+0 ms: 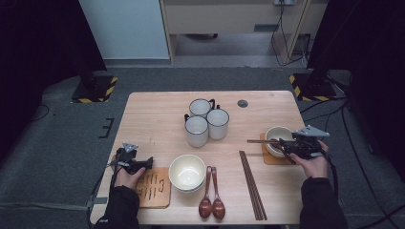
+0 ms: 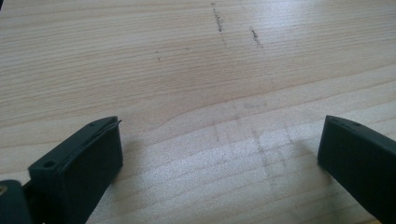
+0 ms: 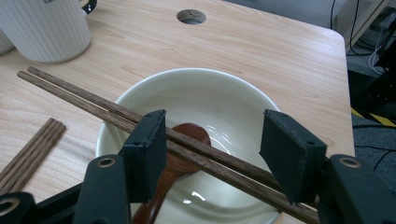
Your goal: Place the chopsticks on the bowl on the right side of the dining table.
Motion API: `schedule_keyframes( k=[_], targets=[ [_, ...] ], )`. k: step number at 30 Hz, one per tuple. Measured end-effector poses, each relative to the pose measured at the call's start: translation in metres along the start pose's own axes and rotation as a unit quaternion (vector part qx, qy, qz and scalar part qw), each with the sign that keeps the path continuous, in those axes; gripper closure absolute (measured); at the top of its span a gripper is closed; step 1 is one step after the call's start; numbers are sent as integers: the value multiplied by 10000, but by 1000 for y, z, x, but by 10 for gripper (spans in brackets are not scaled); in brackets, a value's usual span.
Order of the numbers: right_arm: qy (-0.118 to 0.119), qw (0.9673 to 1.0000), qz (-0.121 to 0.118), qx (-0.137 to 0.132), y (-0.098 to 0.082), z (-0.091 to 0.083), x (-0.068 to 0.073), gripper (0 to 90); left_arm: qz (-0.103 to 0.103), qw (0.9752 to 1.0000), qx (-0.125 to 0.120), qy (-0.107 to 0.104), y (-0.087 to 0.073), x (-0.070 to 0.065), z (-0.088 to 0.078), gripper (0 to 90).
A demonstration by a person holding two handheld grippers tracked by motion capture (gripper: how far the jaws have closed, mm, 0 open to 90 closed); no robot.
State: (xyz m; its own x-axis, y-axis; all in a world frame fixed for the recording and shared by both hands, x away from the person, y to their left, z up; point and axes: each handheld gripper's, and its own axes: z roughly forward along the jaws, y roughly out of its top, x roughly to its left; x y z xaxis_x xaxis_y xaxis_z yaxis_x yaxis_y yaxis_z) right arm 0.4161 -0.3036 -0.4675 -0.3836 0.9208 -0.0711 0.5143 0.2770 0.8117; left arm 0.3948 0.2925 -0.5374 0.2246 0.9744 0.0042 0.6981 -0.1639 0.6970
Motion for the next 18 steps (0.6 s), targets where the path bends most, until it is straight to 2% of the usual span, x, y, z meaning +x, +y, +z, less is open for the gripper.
schedule_keyframes(
  k=[7, 18],
  targets=[
    [-96, 9999, -98, 59, -3, 0, -4, 414, 1, 10000, 0, 1, 0, 0, 0, 0],
    [-121, 9998, -111, 93, -4, 0, -6, 424, 0, 10000, 1, 1, 0, 0, 0, 0]
  ],
)
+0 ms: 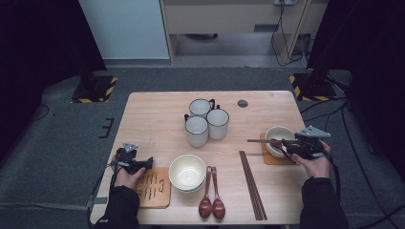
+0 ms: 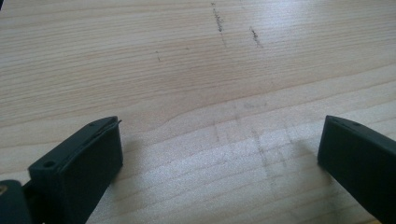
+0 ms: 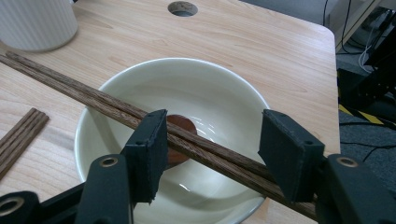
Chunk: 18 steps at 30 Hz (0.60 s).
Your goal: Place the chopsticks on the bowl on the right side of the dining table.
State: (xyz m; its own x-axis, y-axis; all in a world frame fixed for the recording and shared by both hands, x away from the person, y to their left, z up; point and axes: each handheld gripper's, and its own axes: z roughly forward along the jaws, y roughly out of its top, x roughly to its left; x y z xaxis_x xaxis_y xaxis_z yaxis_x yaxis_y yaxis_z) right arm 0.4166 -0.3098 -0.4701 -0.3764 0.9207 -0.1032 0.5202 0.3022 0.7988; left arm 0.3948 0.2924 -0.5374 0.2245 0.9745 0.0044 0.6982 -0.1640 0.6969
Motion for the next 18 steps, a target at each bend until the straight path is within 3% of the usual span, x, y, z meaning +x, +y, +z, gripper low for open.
schedule_keyframes(
  k=[9, 18],
  targets=[
    [4, 10000, 29, -82, 1, -1, -1, 428, 0, 10000, -1, 0, 0, 0, 0, 0],
    [151, 9992, 188, -308, 7, -9, -2, 432, 0, 10000, -2, 0, 0, 0, 0, 0]
  ],
)
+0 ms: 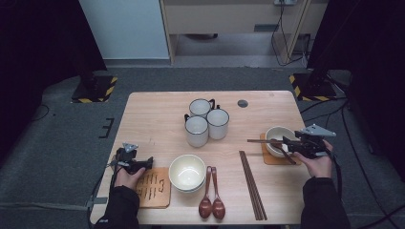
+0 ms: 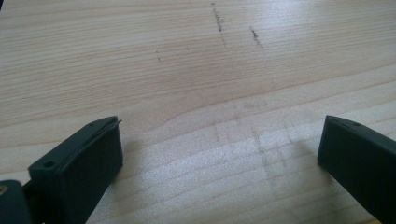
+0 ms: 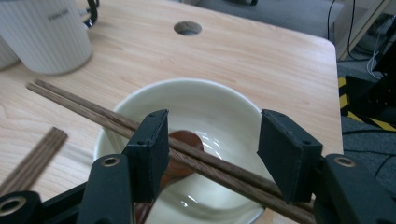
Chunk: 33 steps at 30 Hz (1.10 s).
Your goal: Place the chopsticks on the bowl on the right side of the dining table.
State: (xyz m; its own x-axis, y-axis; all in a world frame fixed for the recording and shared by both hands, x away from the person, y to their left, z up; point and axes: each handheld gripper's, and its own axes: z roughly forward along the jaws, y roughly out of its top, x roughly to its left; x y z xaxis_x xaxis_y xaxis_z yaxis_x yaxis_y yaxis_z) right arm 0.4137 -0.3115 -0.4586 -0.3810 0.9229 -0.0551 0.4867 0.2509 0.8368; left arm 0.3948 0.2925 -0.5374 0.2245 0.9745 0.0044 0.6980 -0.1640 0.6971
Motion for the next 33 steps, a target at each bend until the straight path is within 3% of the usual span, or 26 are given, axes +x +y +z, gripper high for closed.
schedule_keyframes(
  k=[18, 23, 30, 33],
  targets=[
    [239, 9972, 292, -648, 33, -32, 9, 426, 0, 10000, 1, -1, 0, 0, 0, 0],
    [224, 9972, 218, -679, 41, -34, 16, 422, -1, 10000, 1, -1, 0, 0, 0, 0],
    [467, 9955, 96, -815, 57, -34, 36, 421, -2, 10000, 0, -2, 0, 0, 0, 0],
    [464, 9952, 60, -855, 60, -34, 41, 420, -1, 10000, 0, -1, 0, 0, 0, 0]
  ],
)
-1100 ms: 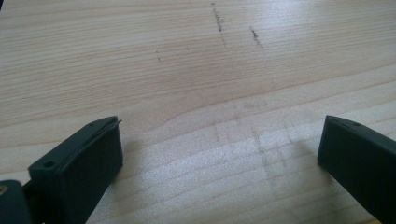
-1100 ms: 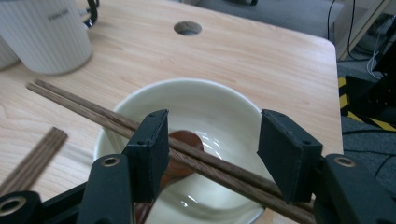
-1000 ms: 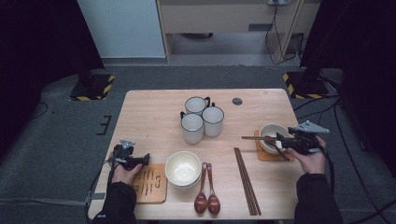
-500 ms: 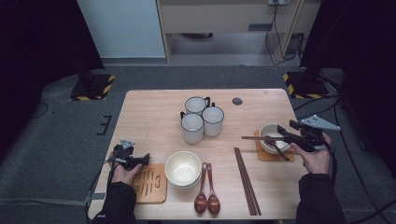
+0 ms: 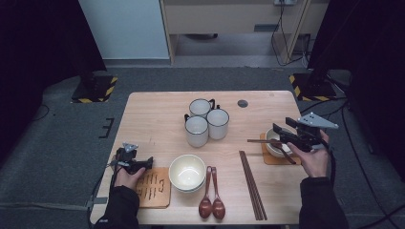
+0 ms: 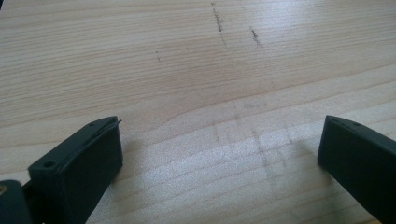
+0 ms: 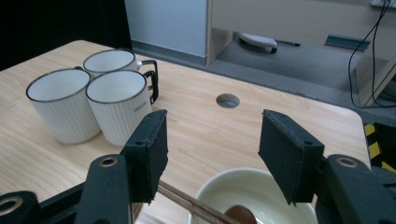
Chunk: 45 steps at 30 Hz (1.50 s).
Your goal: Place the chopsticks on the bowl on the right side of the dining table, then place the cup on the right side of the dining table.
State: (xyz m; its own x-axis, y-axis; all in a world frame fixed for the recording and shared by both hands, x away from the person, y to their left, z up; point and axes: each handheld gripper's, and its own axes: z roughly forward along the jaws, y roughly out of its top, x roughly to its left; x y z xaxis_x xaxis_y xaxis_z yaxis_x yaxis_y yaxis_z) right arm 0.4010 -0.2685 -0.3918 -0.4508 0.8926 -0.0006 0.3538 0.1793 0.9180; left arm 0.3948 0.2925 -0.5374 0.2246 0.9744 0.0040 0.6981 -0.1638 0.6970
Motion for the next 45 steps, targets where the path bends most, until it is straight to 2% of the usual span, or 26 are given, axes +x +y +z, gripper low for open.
schedule_keyframes(
  k=[10, 21, 29, 37, 45],
  targets=[
    [7, 10000, 80, 45, 22, 13, 15, 410, -1, 10000, 0, -1, 0, 0, 0, 0],
    [135, 9999, -7, 96, 42, 32, 33, 417, 0, 10000, 0, 0, 0, 0, 0, 0],
    [247, 9995, -27, 168, 48, 51, 46, 418, 1, 10000, 1, -1, 0, 0, 0, 0],
    [252, 9996, -23, 145, 56, 61, 55, 416, -1, 10000, -1, -1, 0, 0, 0, 0],
    [379, 9992, 3, 146, 65, 73, 62, 415, 1, 10000, 0, 0, 0, 0, 0, 0]
  ],
)
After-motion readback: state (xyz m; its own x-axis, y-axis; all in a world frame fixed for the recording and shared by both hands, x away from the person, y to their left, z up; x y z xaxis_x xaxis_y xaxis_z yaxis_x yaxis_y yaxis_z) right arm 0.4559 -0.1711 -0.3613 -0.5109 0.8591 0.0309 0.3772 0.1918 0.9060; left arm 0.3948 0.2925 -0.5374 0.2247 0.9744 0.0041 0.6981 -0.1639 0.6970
